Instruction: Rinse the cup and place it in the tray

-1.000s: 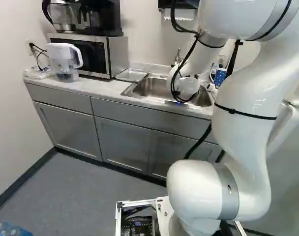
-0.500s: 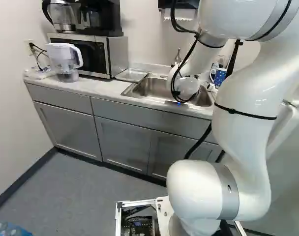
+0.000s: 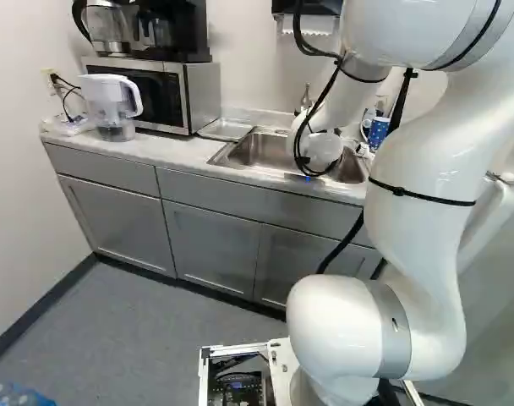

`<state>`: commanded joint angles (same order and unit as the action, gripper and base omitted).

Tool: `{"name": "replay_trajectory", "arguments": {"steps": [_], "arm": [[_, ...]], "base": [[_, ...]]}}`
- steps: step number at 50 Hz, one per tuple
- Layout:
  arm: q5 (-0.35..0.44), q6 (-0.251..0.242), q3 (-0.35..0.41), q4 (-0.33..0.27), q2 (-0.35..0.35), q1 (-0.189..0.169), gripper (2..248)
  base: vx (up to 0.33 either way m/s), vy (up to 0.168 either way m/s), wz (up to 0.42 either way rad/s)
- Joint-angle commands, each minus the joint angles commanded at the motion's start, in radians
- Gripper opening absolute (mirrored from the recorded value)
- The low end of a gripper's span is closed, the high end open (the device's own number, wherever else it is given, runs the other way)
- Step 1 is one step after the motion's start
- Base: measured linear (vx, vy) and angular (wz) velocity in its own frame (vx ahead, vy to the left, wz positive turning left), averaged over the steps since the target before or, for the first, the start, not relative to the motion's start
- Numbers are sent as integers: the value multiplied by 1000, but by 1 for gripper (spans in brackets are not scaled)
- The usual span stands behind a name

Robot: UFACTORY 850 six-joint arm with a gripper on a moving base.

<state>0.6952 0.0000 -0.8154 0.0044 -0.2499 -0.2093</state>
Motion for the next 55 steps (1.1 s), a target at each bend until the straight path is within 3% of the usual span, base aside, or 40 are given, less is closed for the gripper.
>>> {"name": "replay_trajectory", "arguments": {"steps": [55], "arm": [[0,0,0,0,0,0,126]], "base": [[0,0,0]]}}
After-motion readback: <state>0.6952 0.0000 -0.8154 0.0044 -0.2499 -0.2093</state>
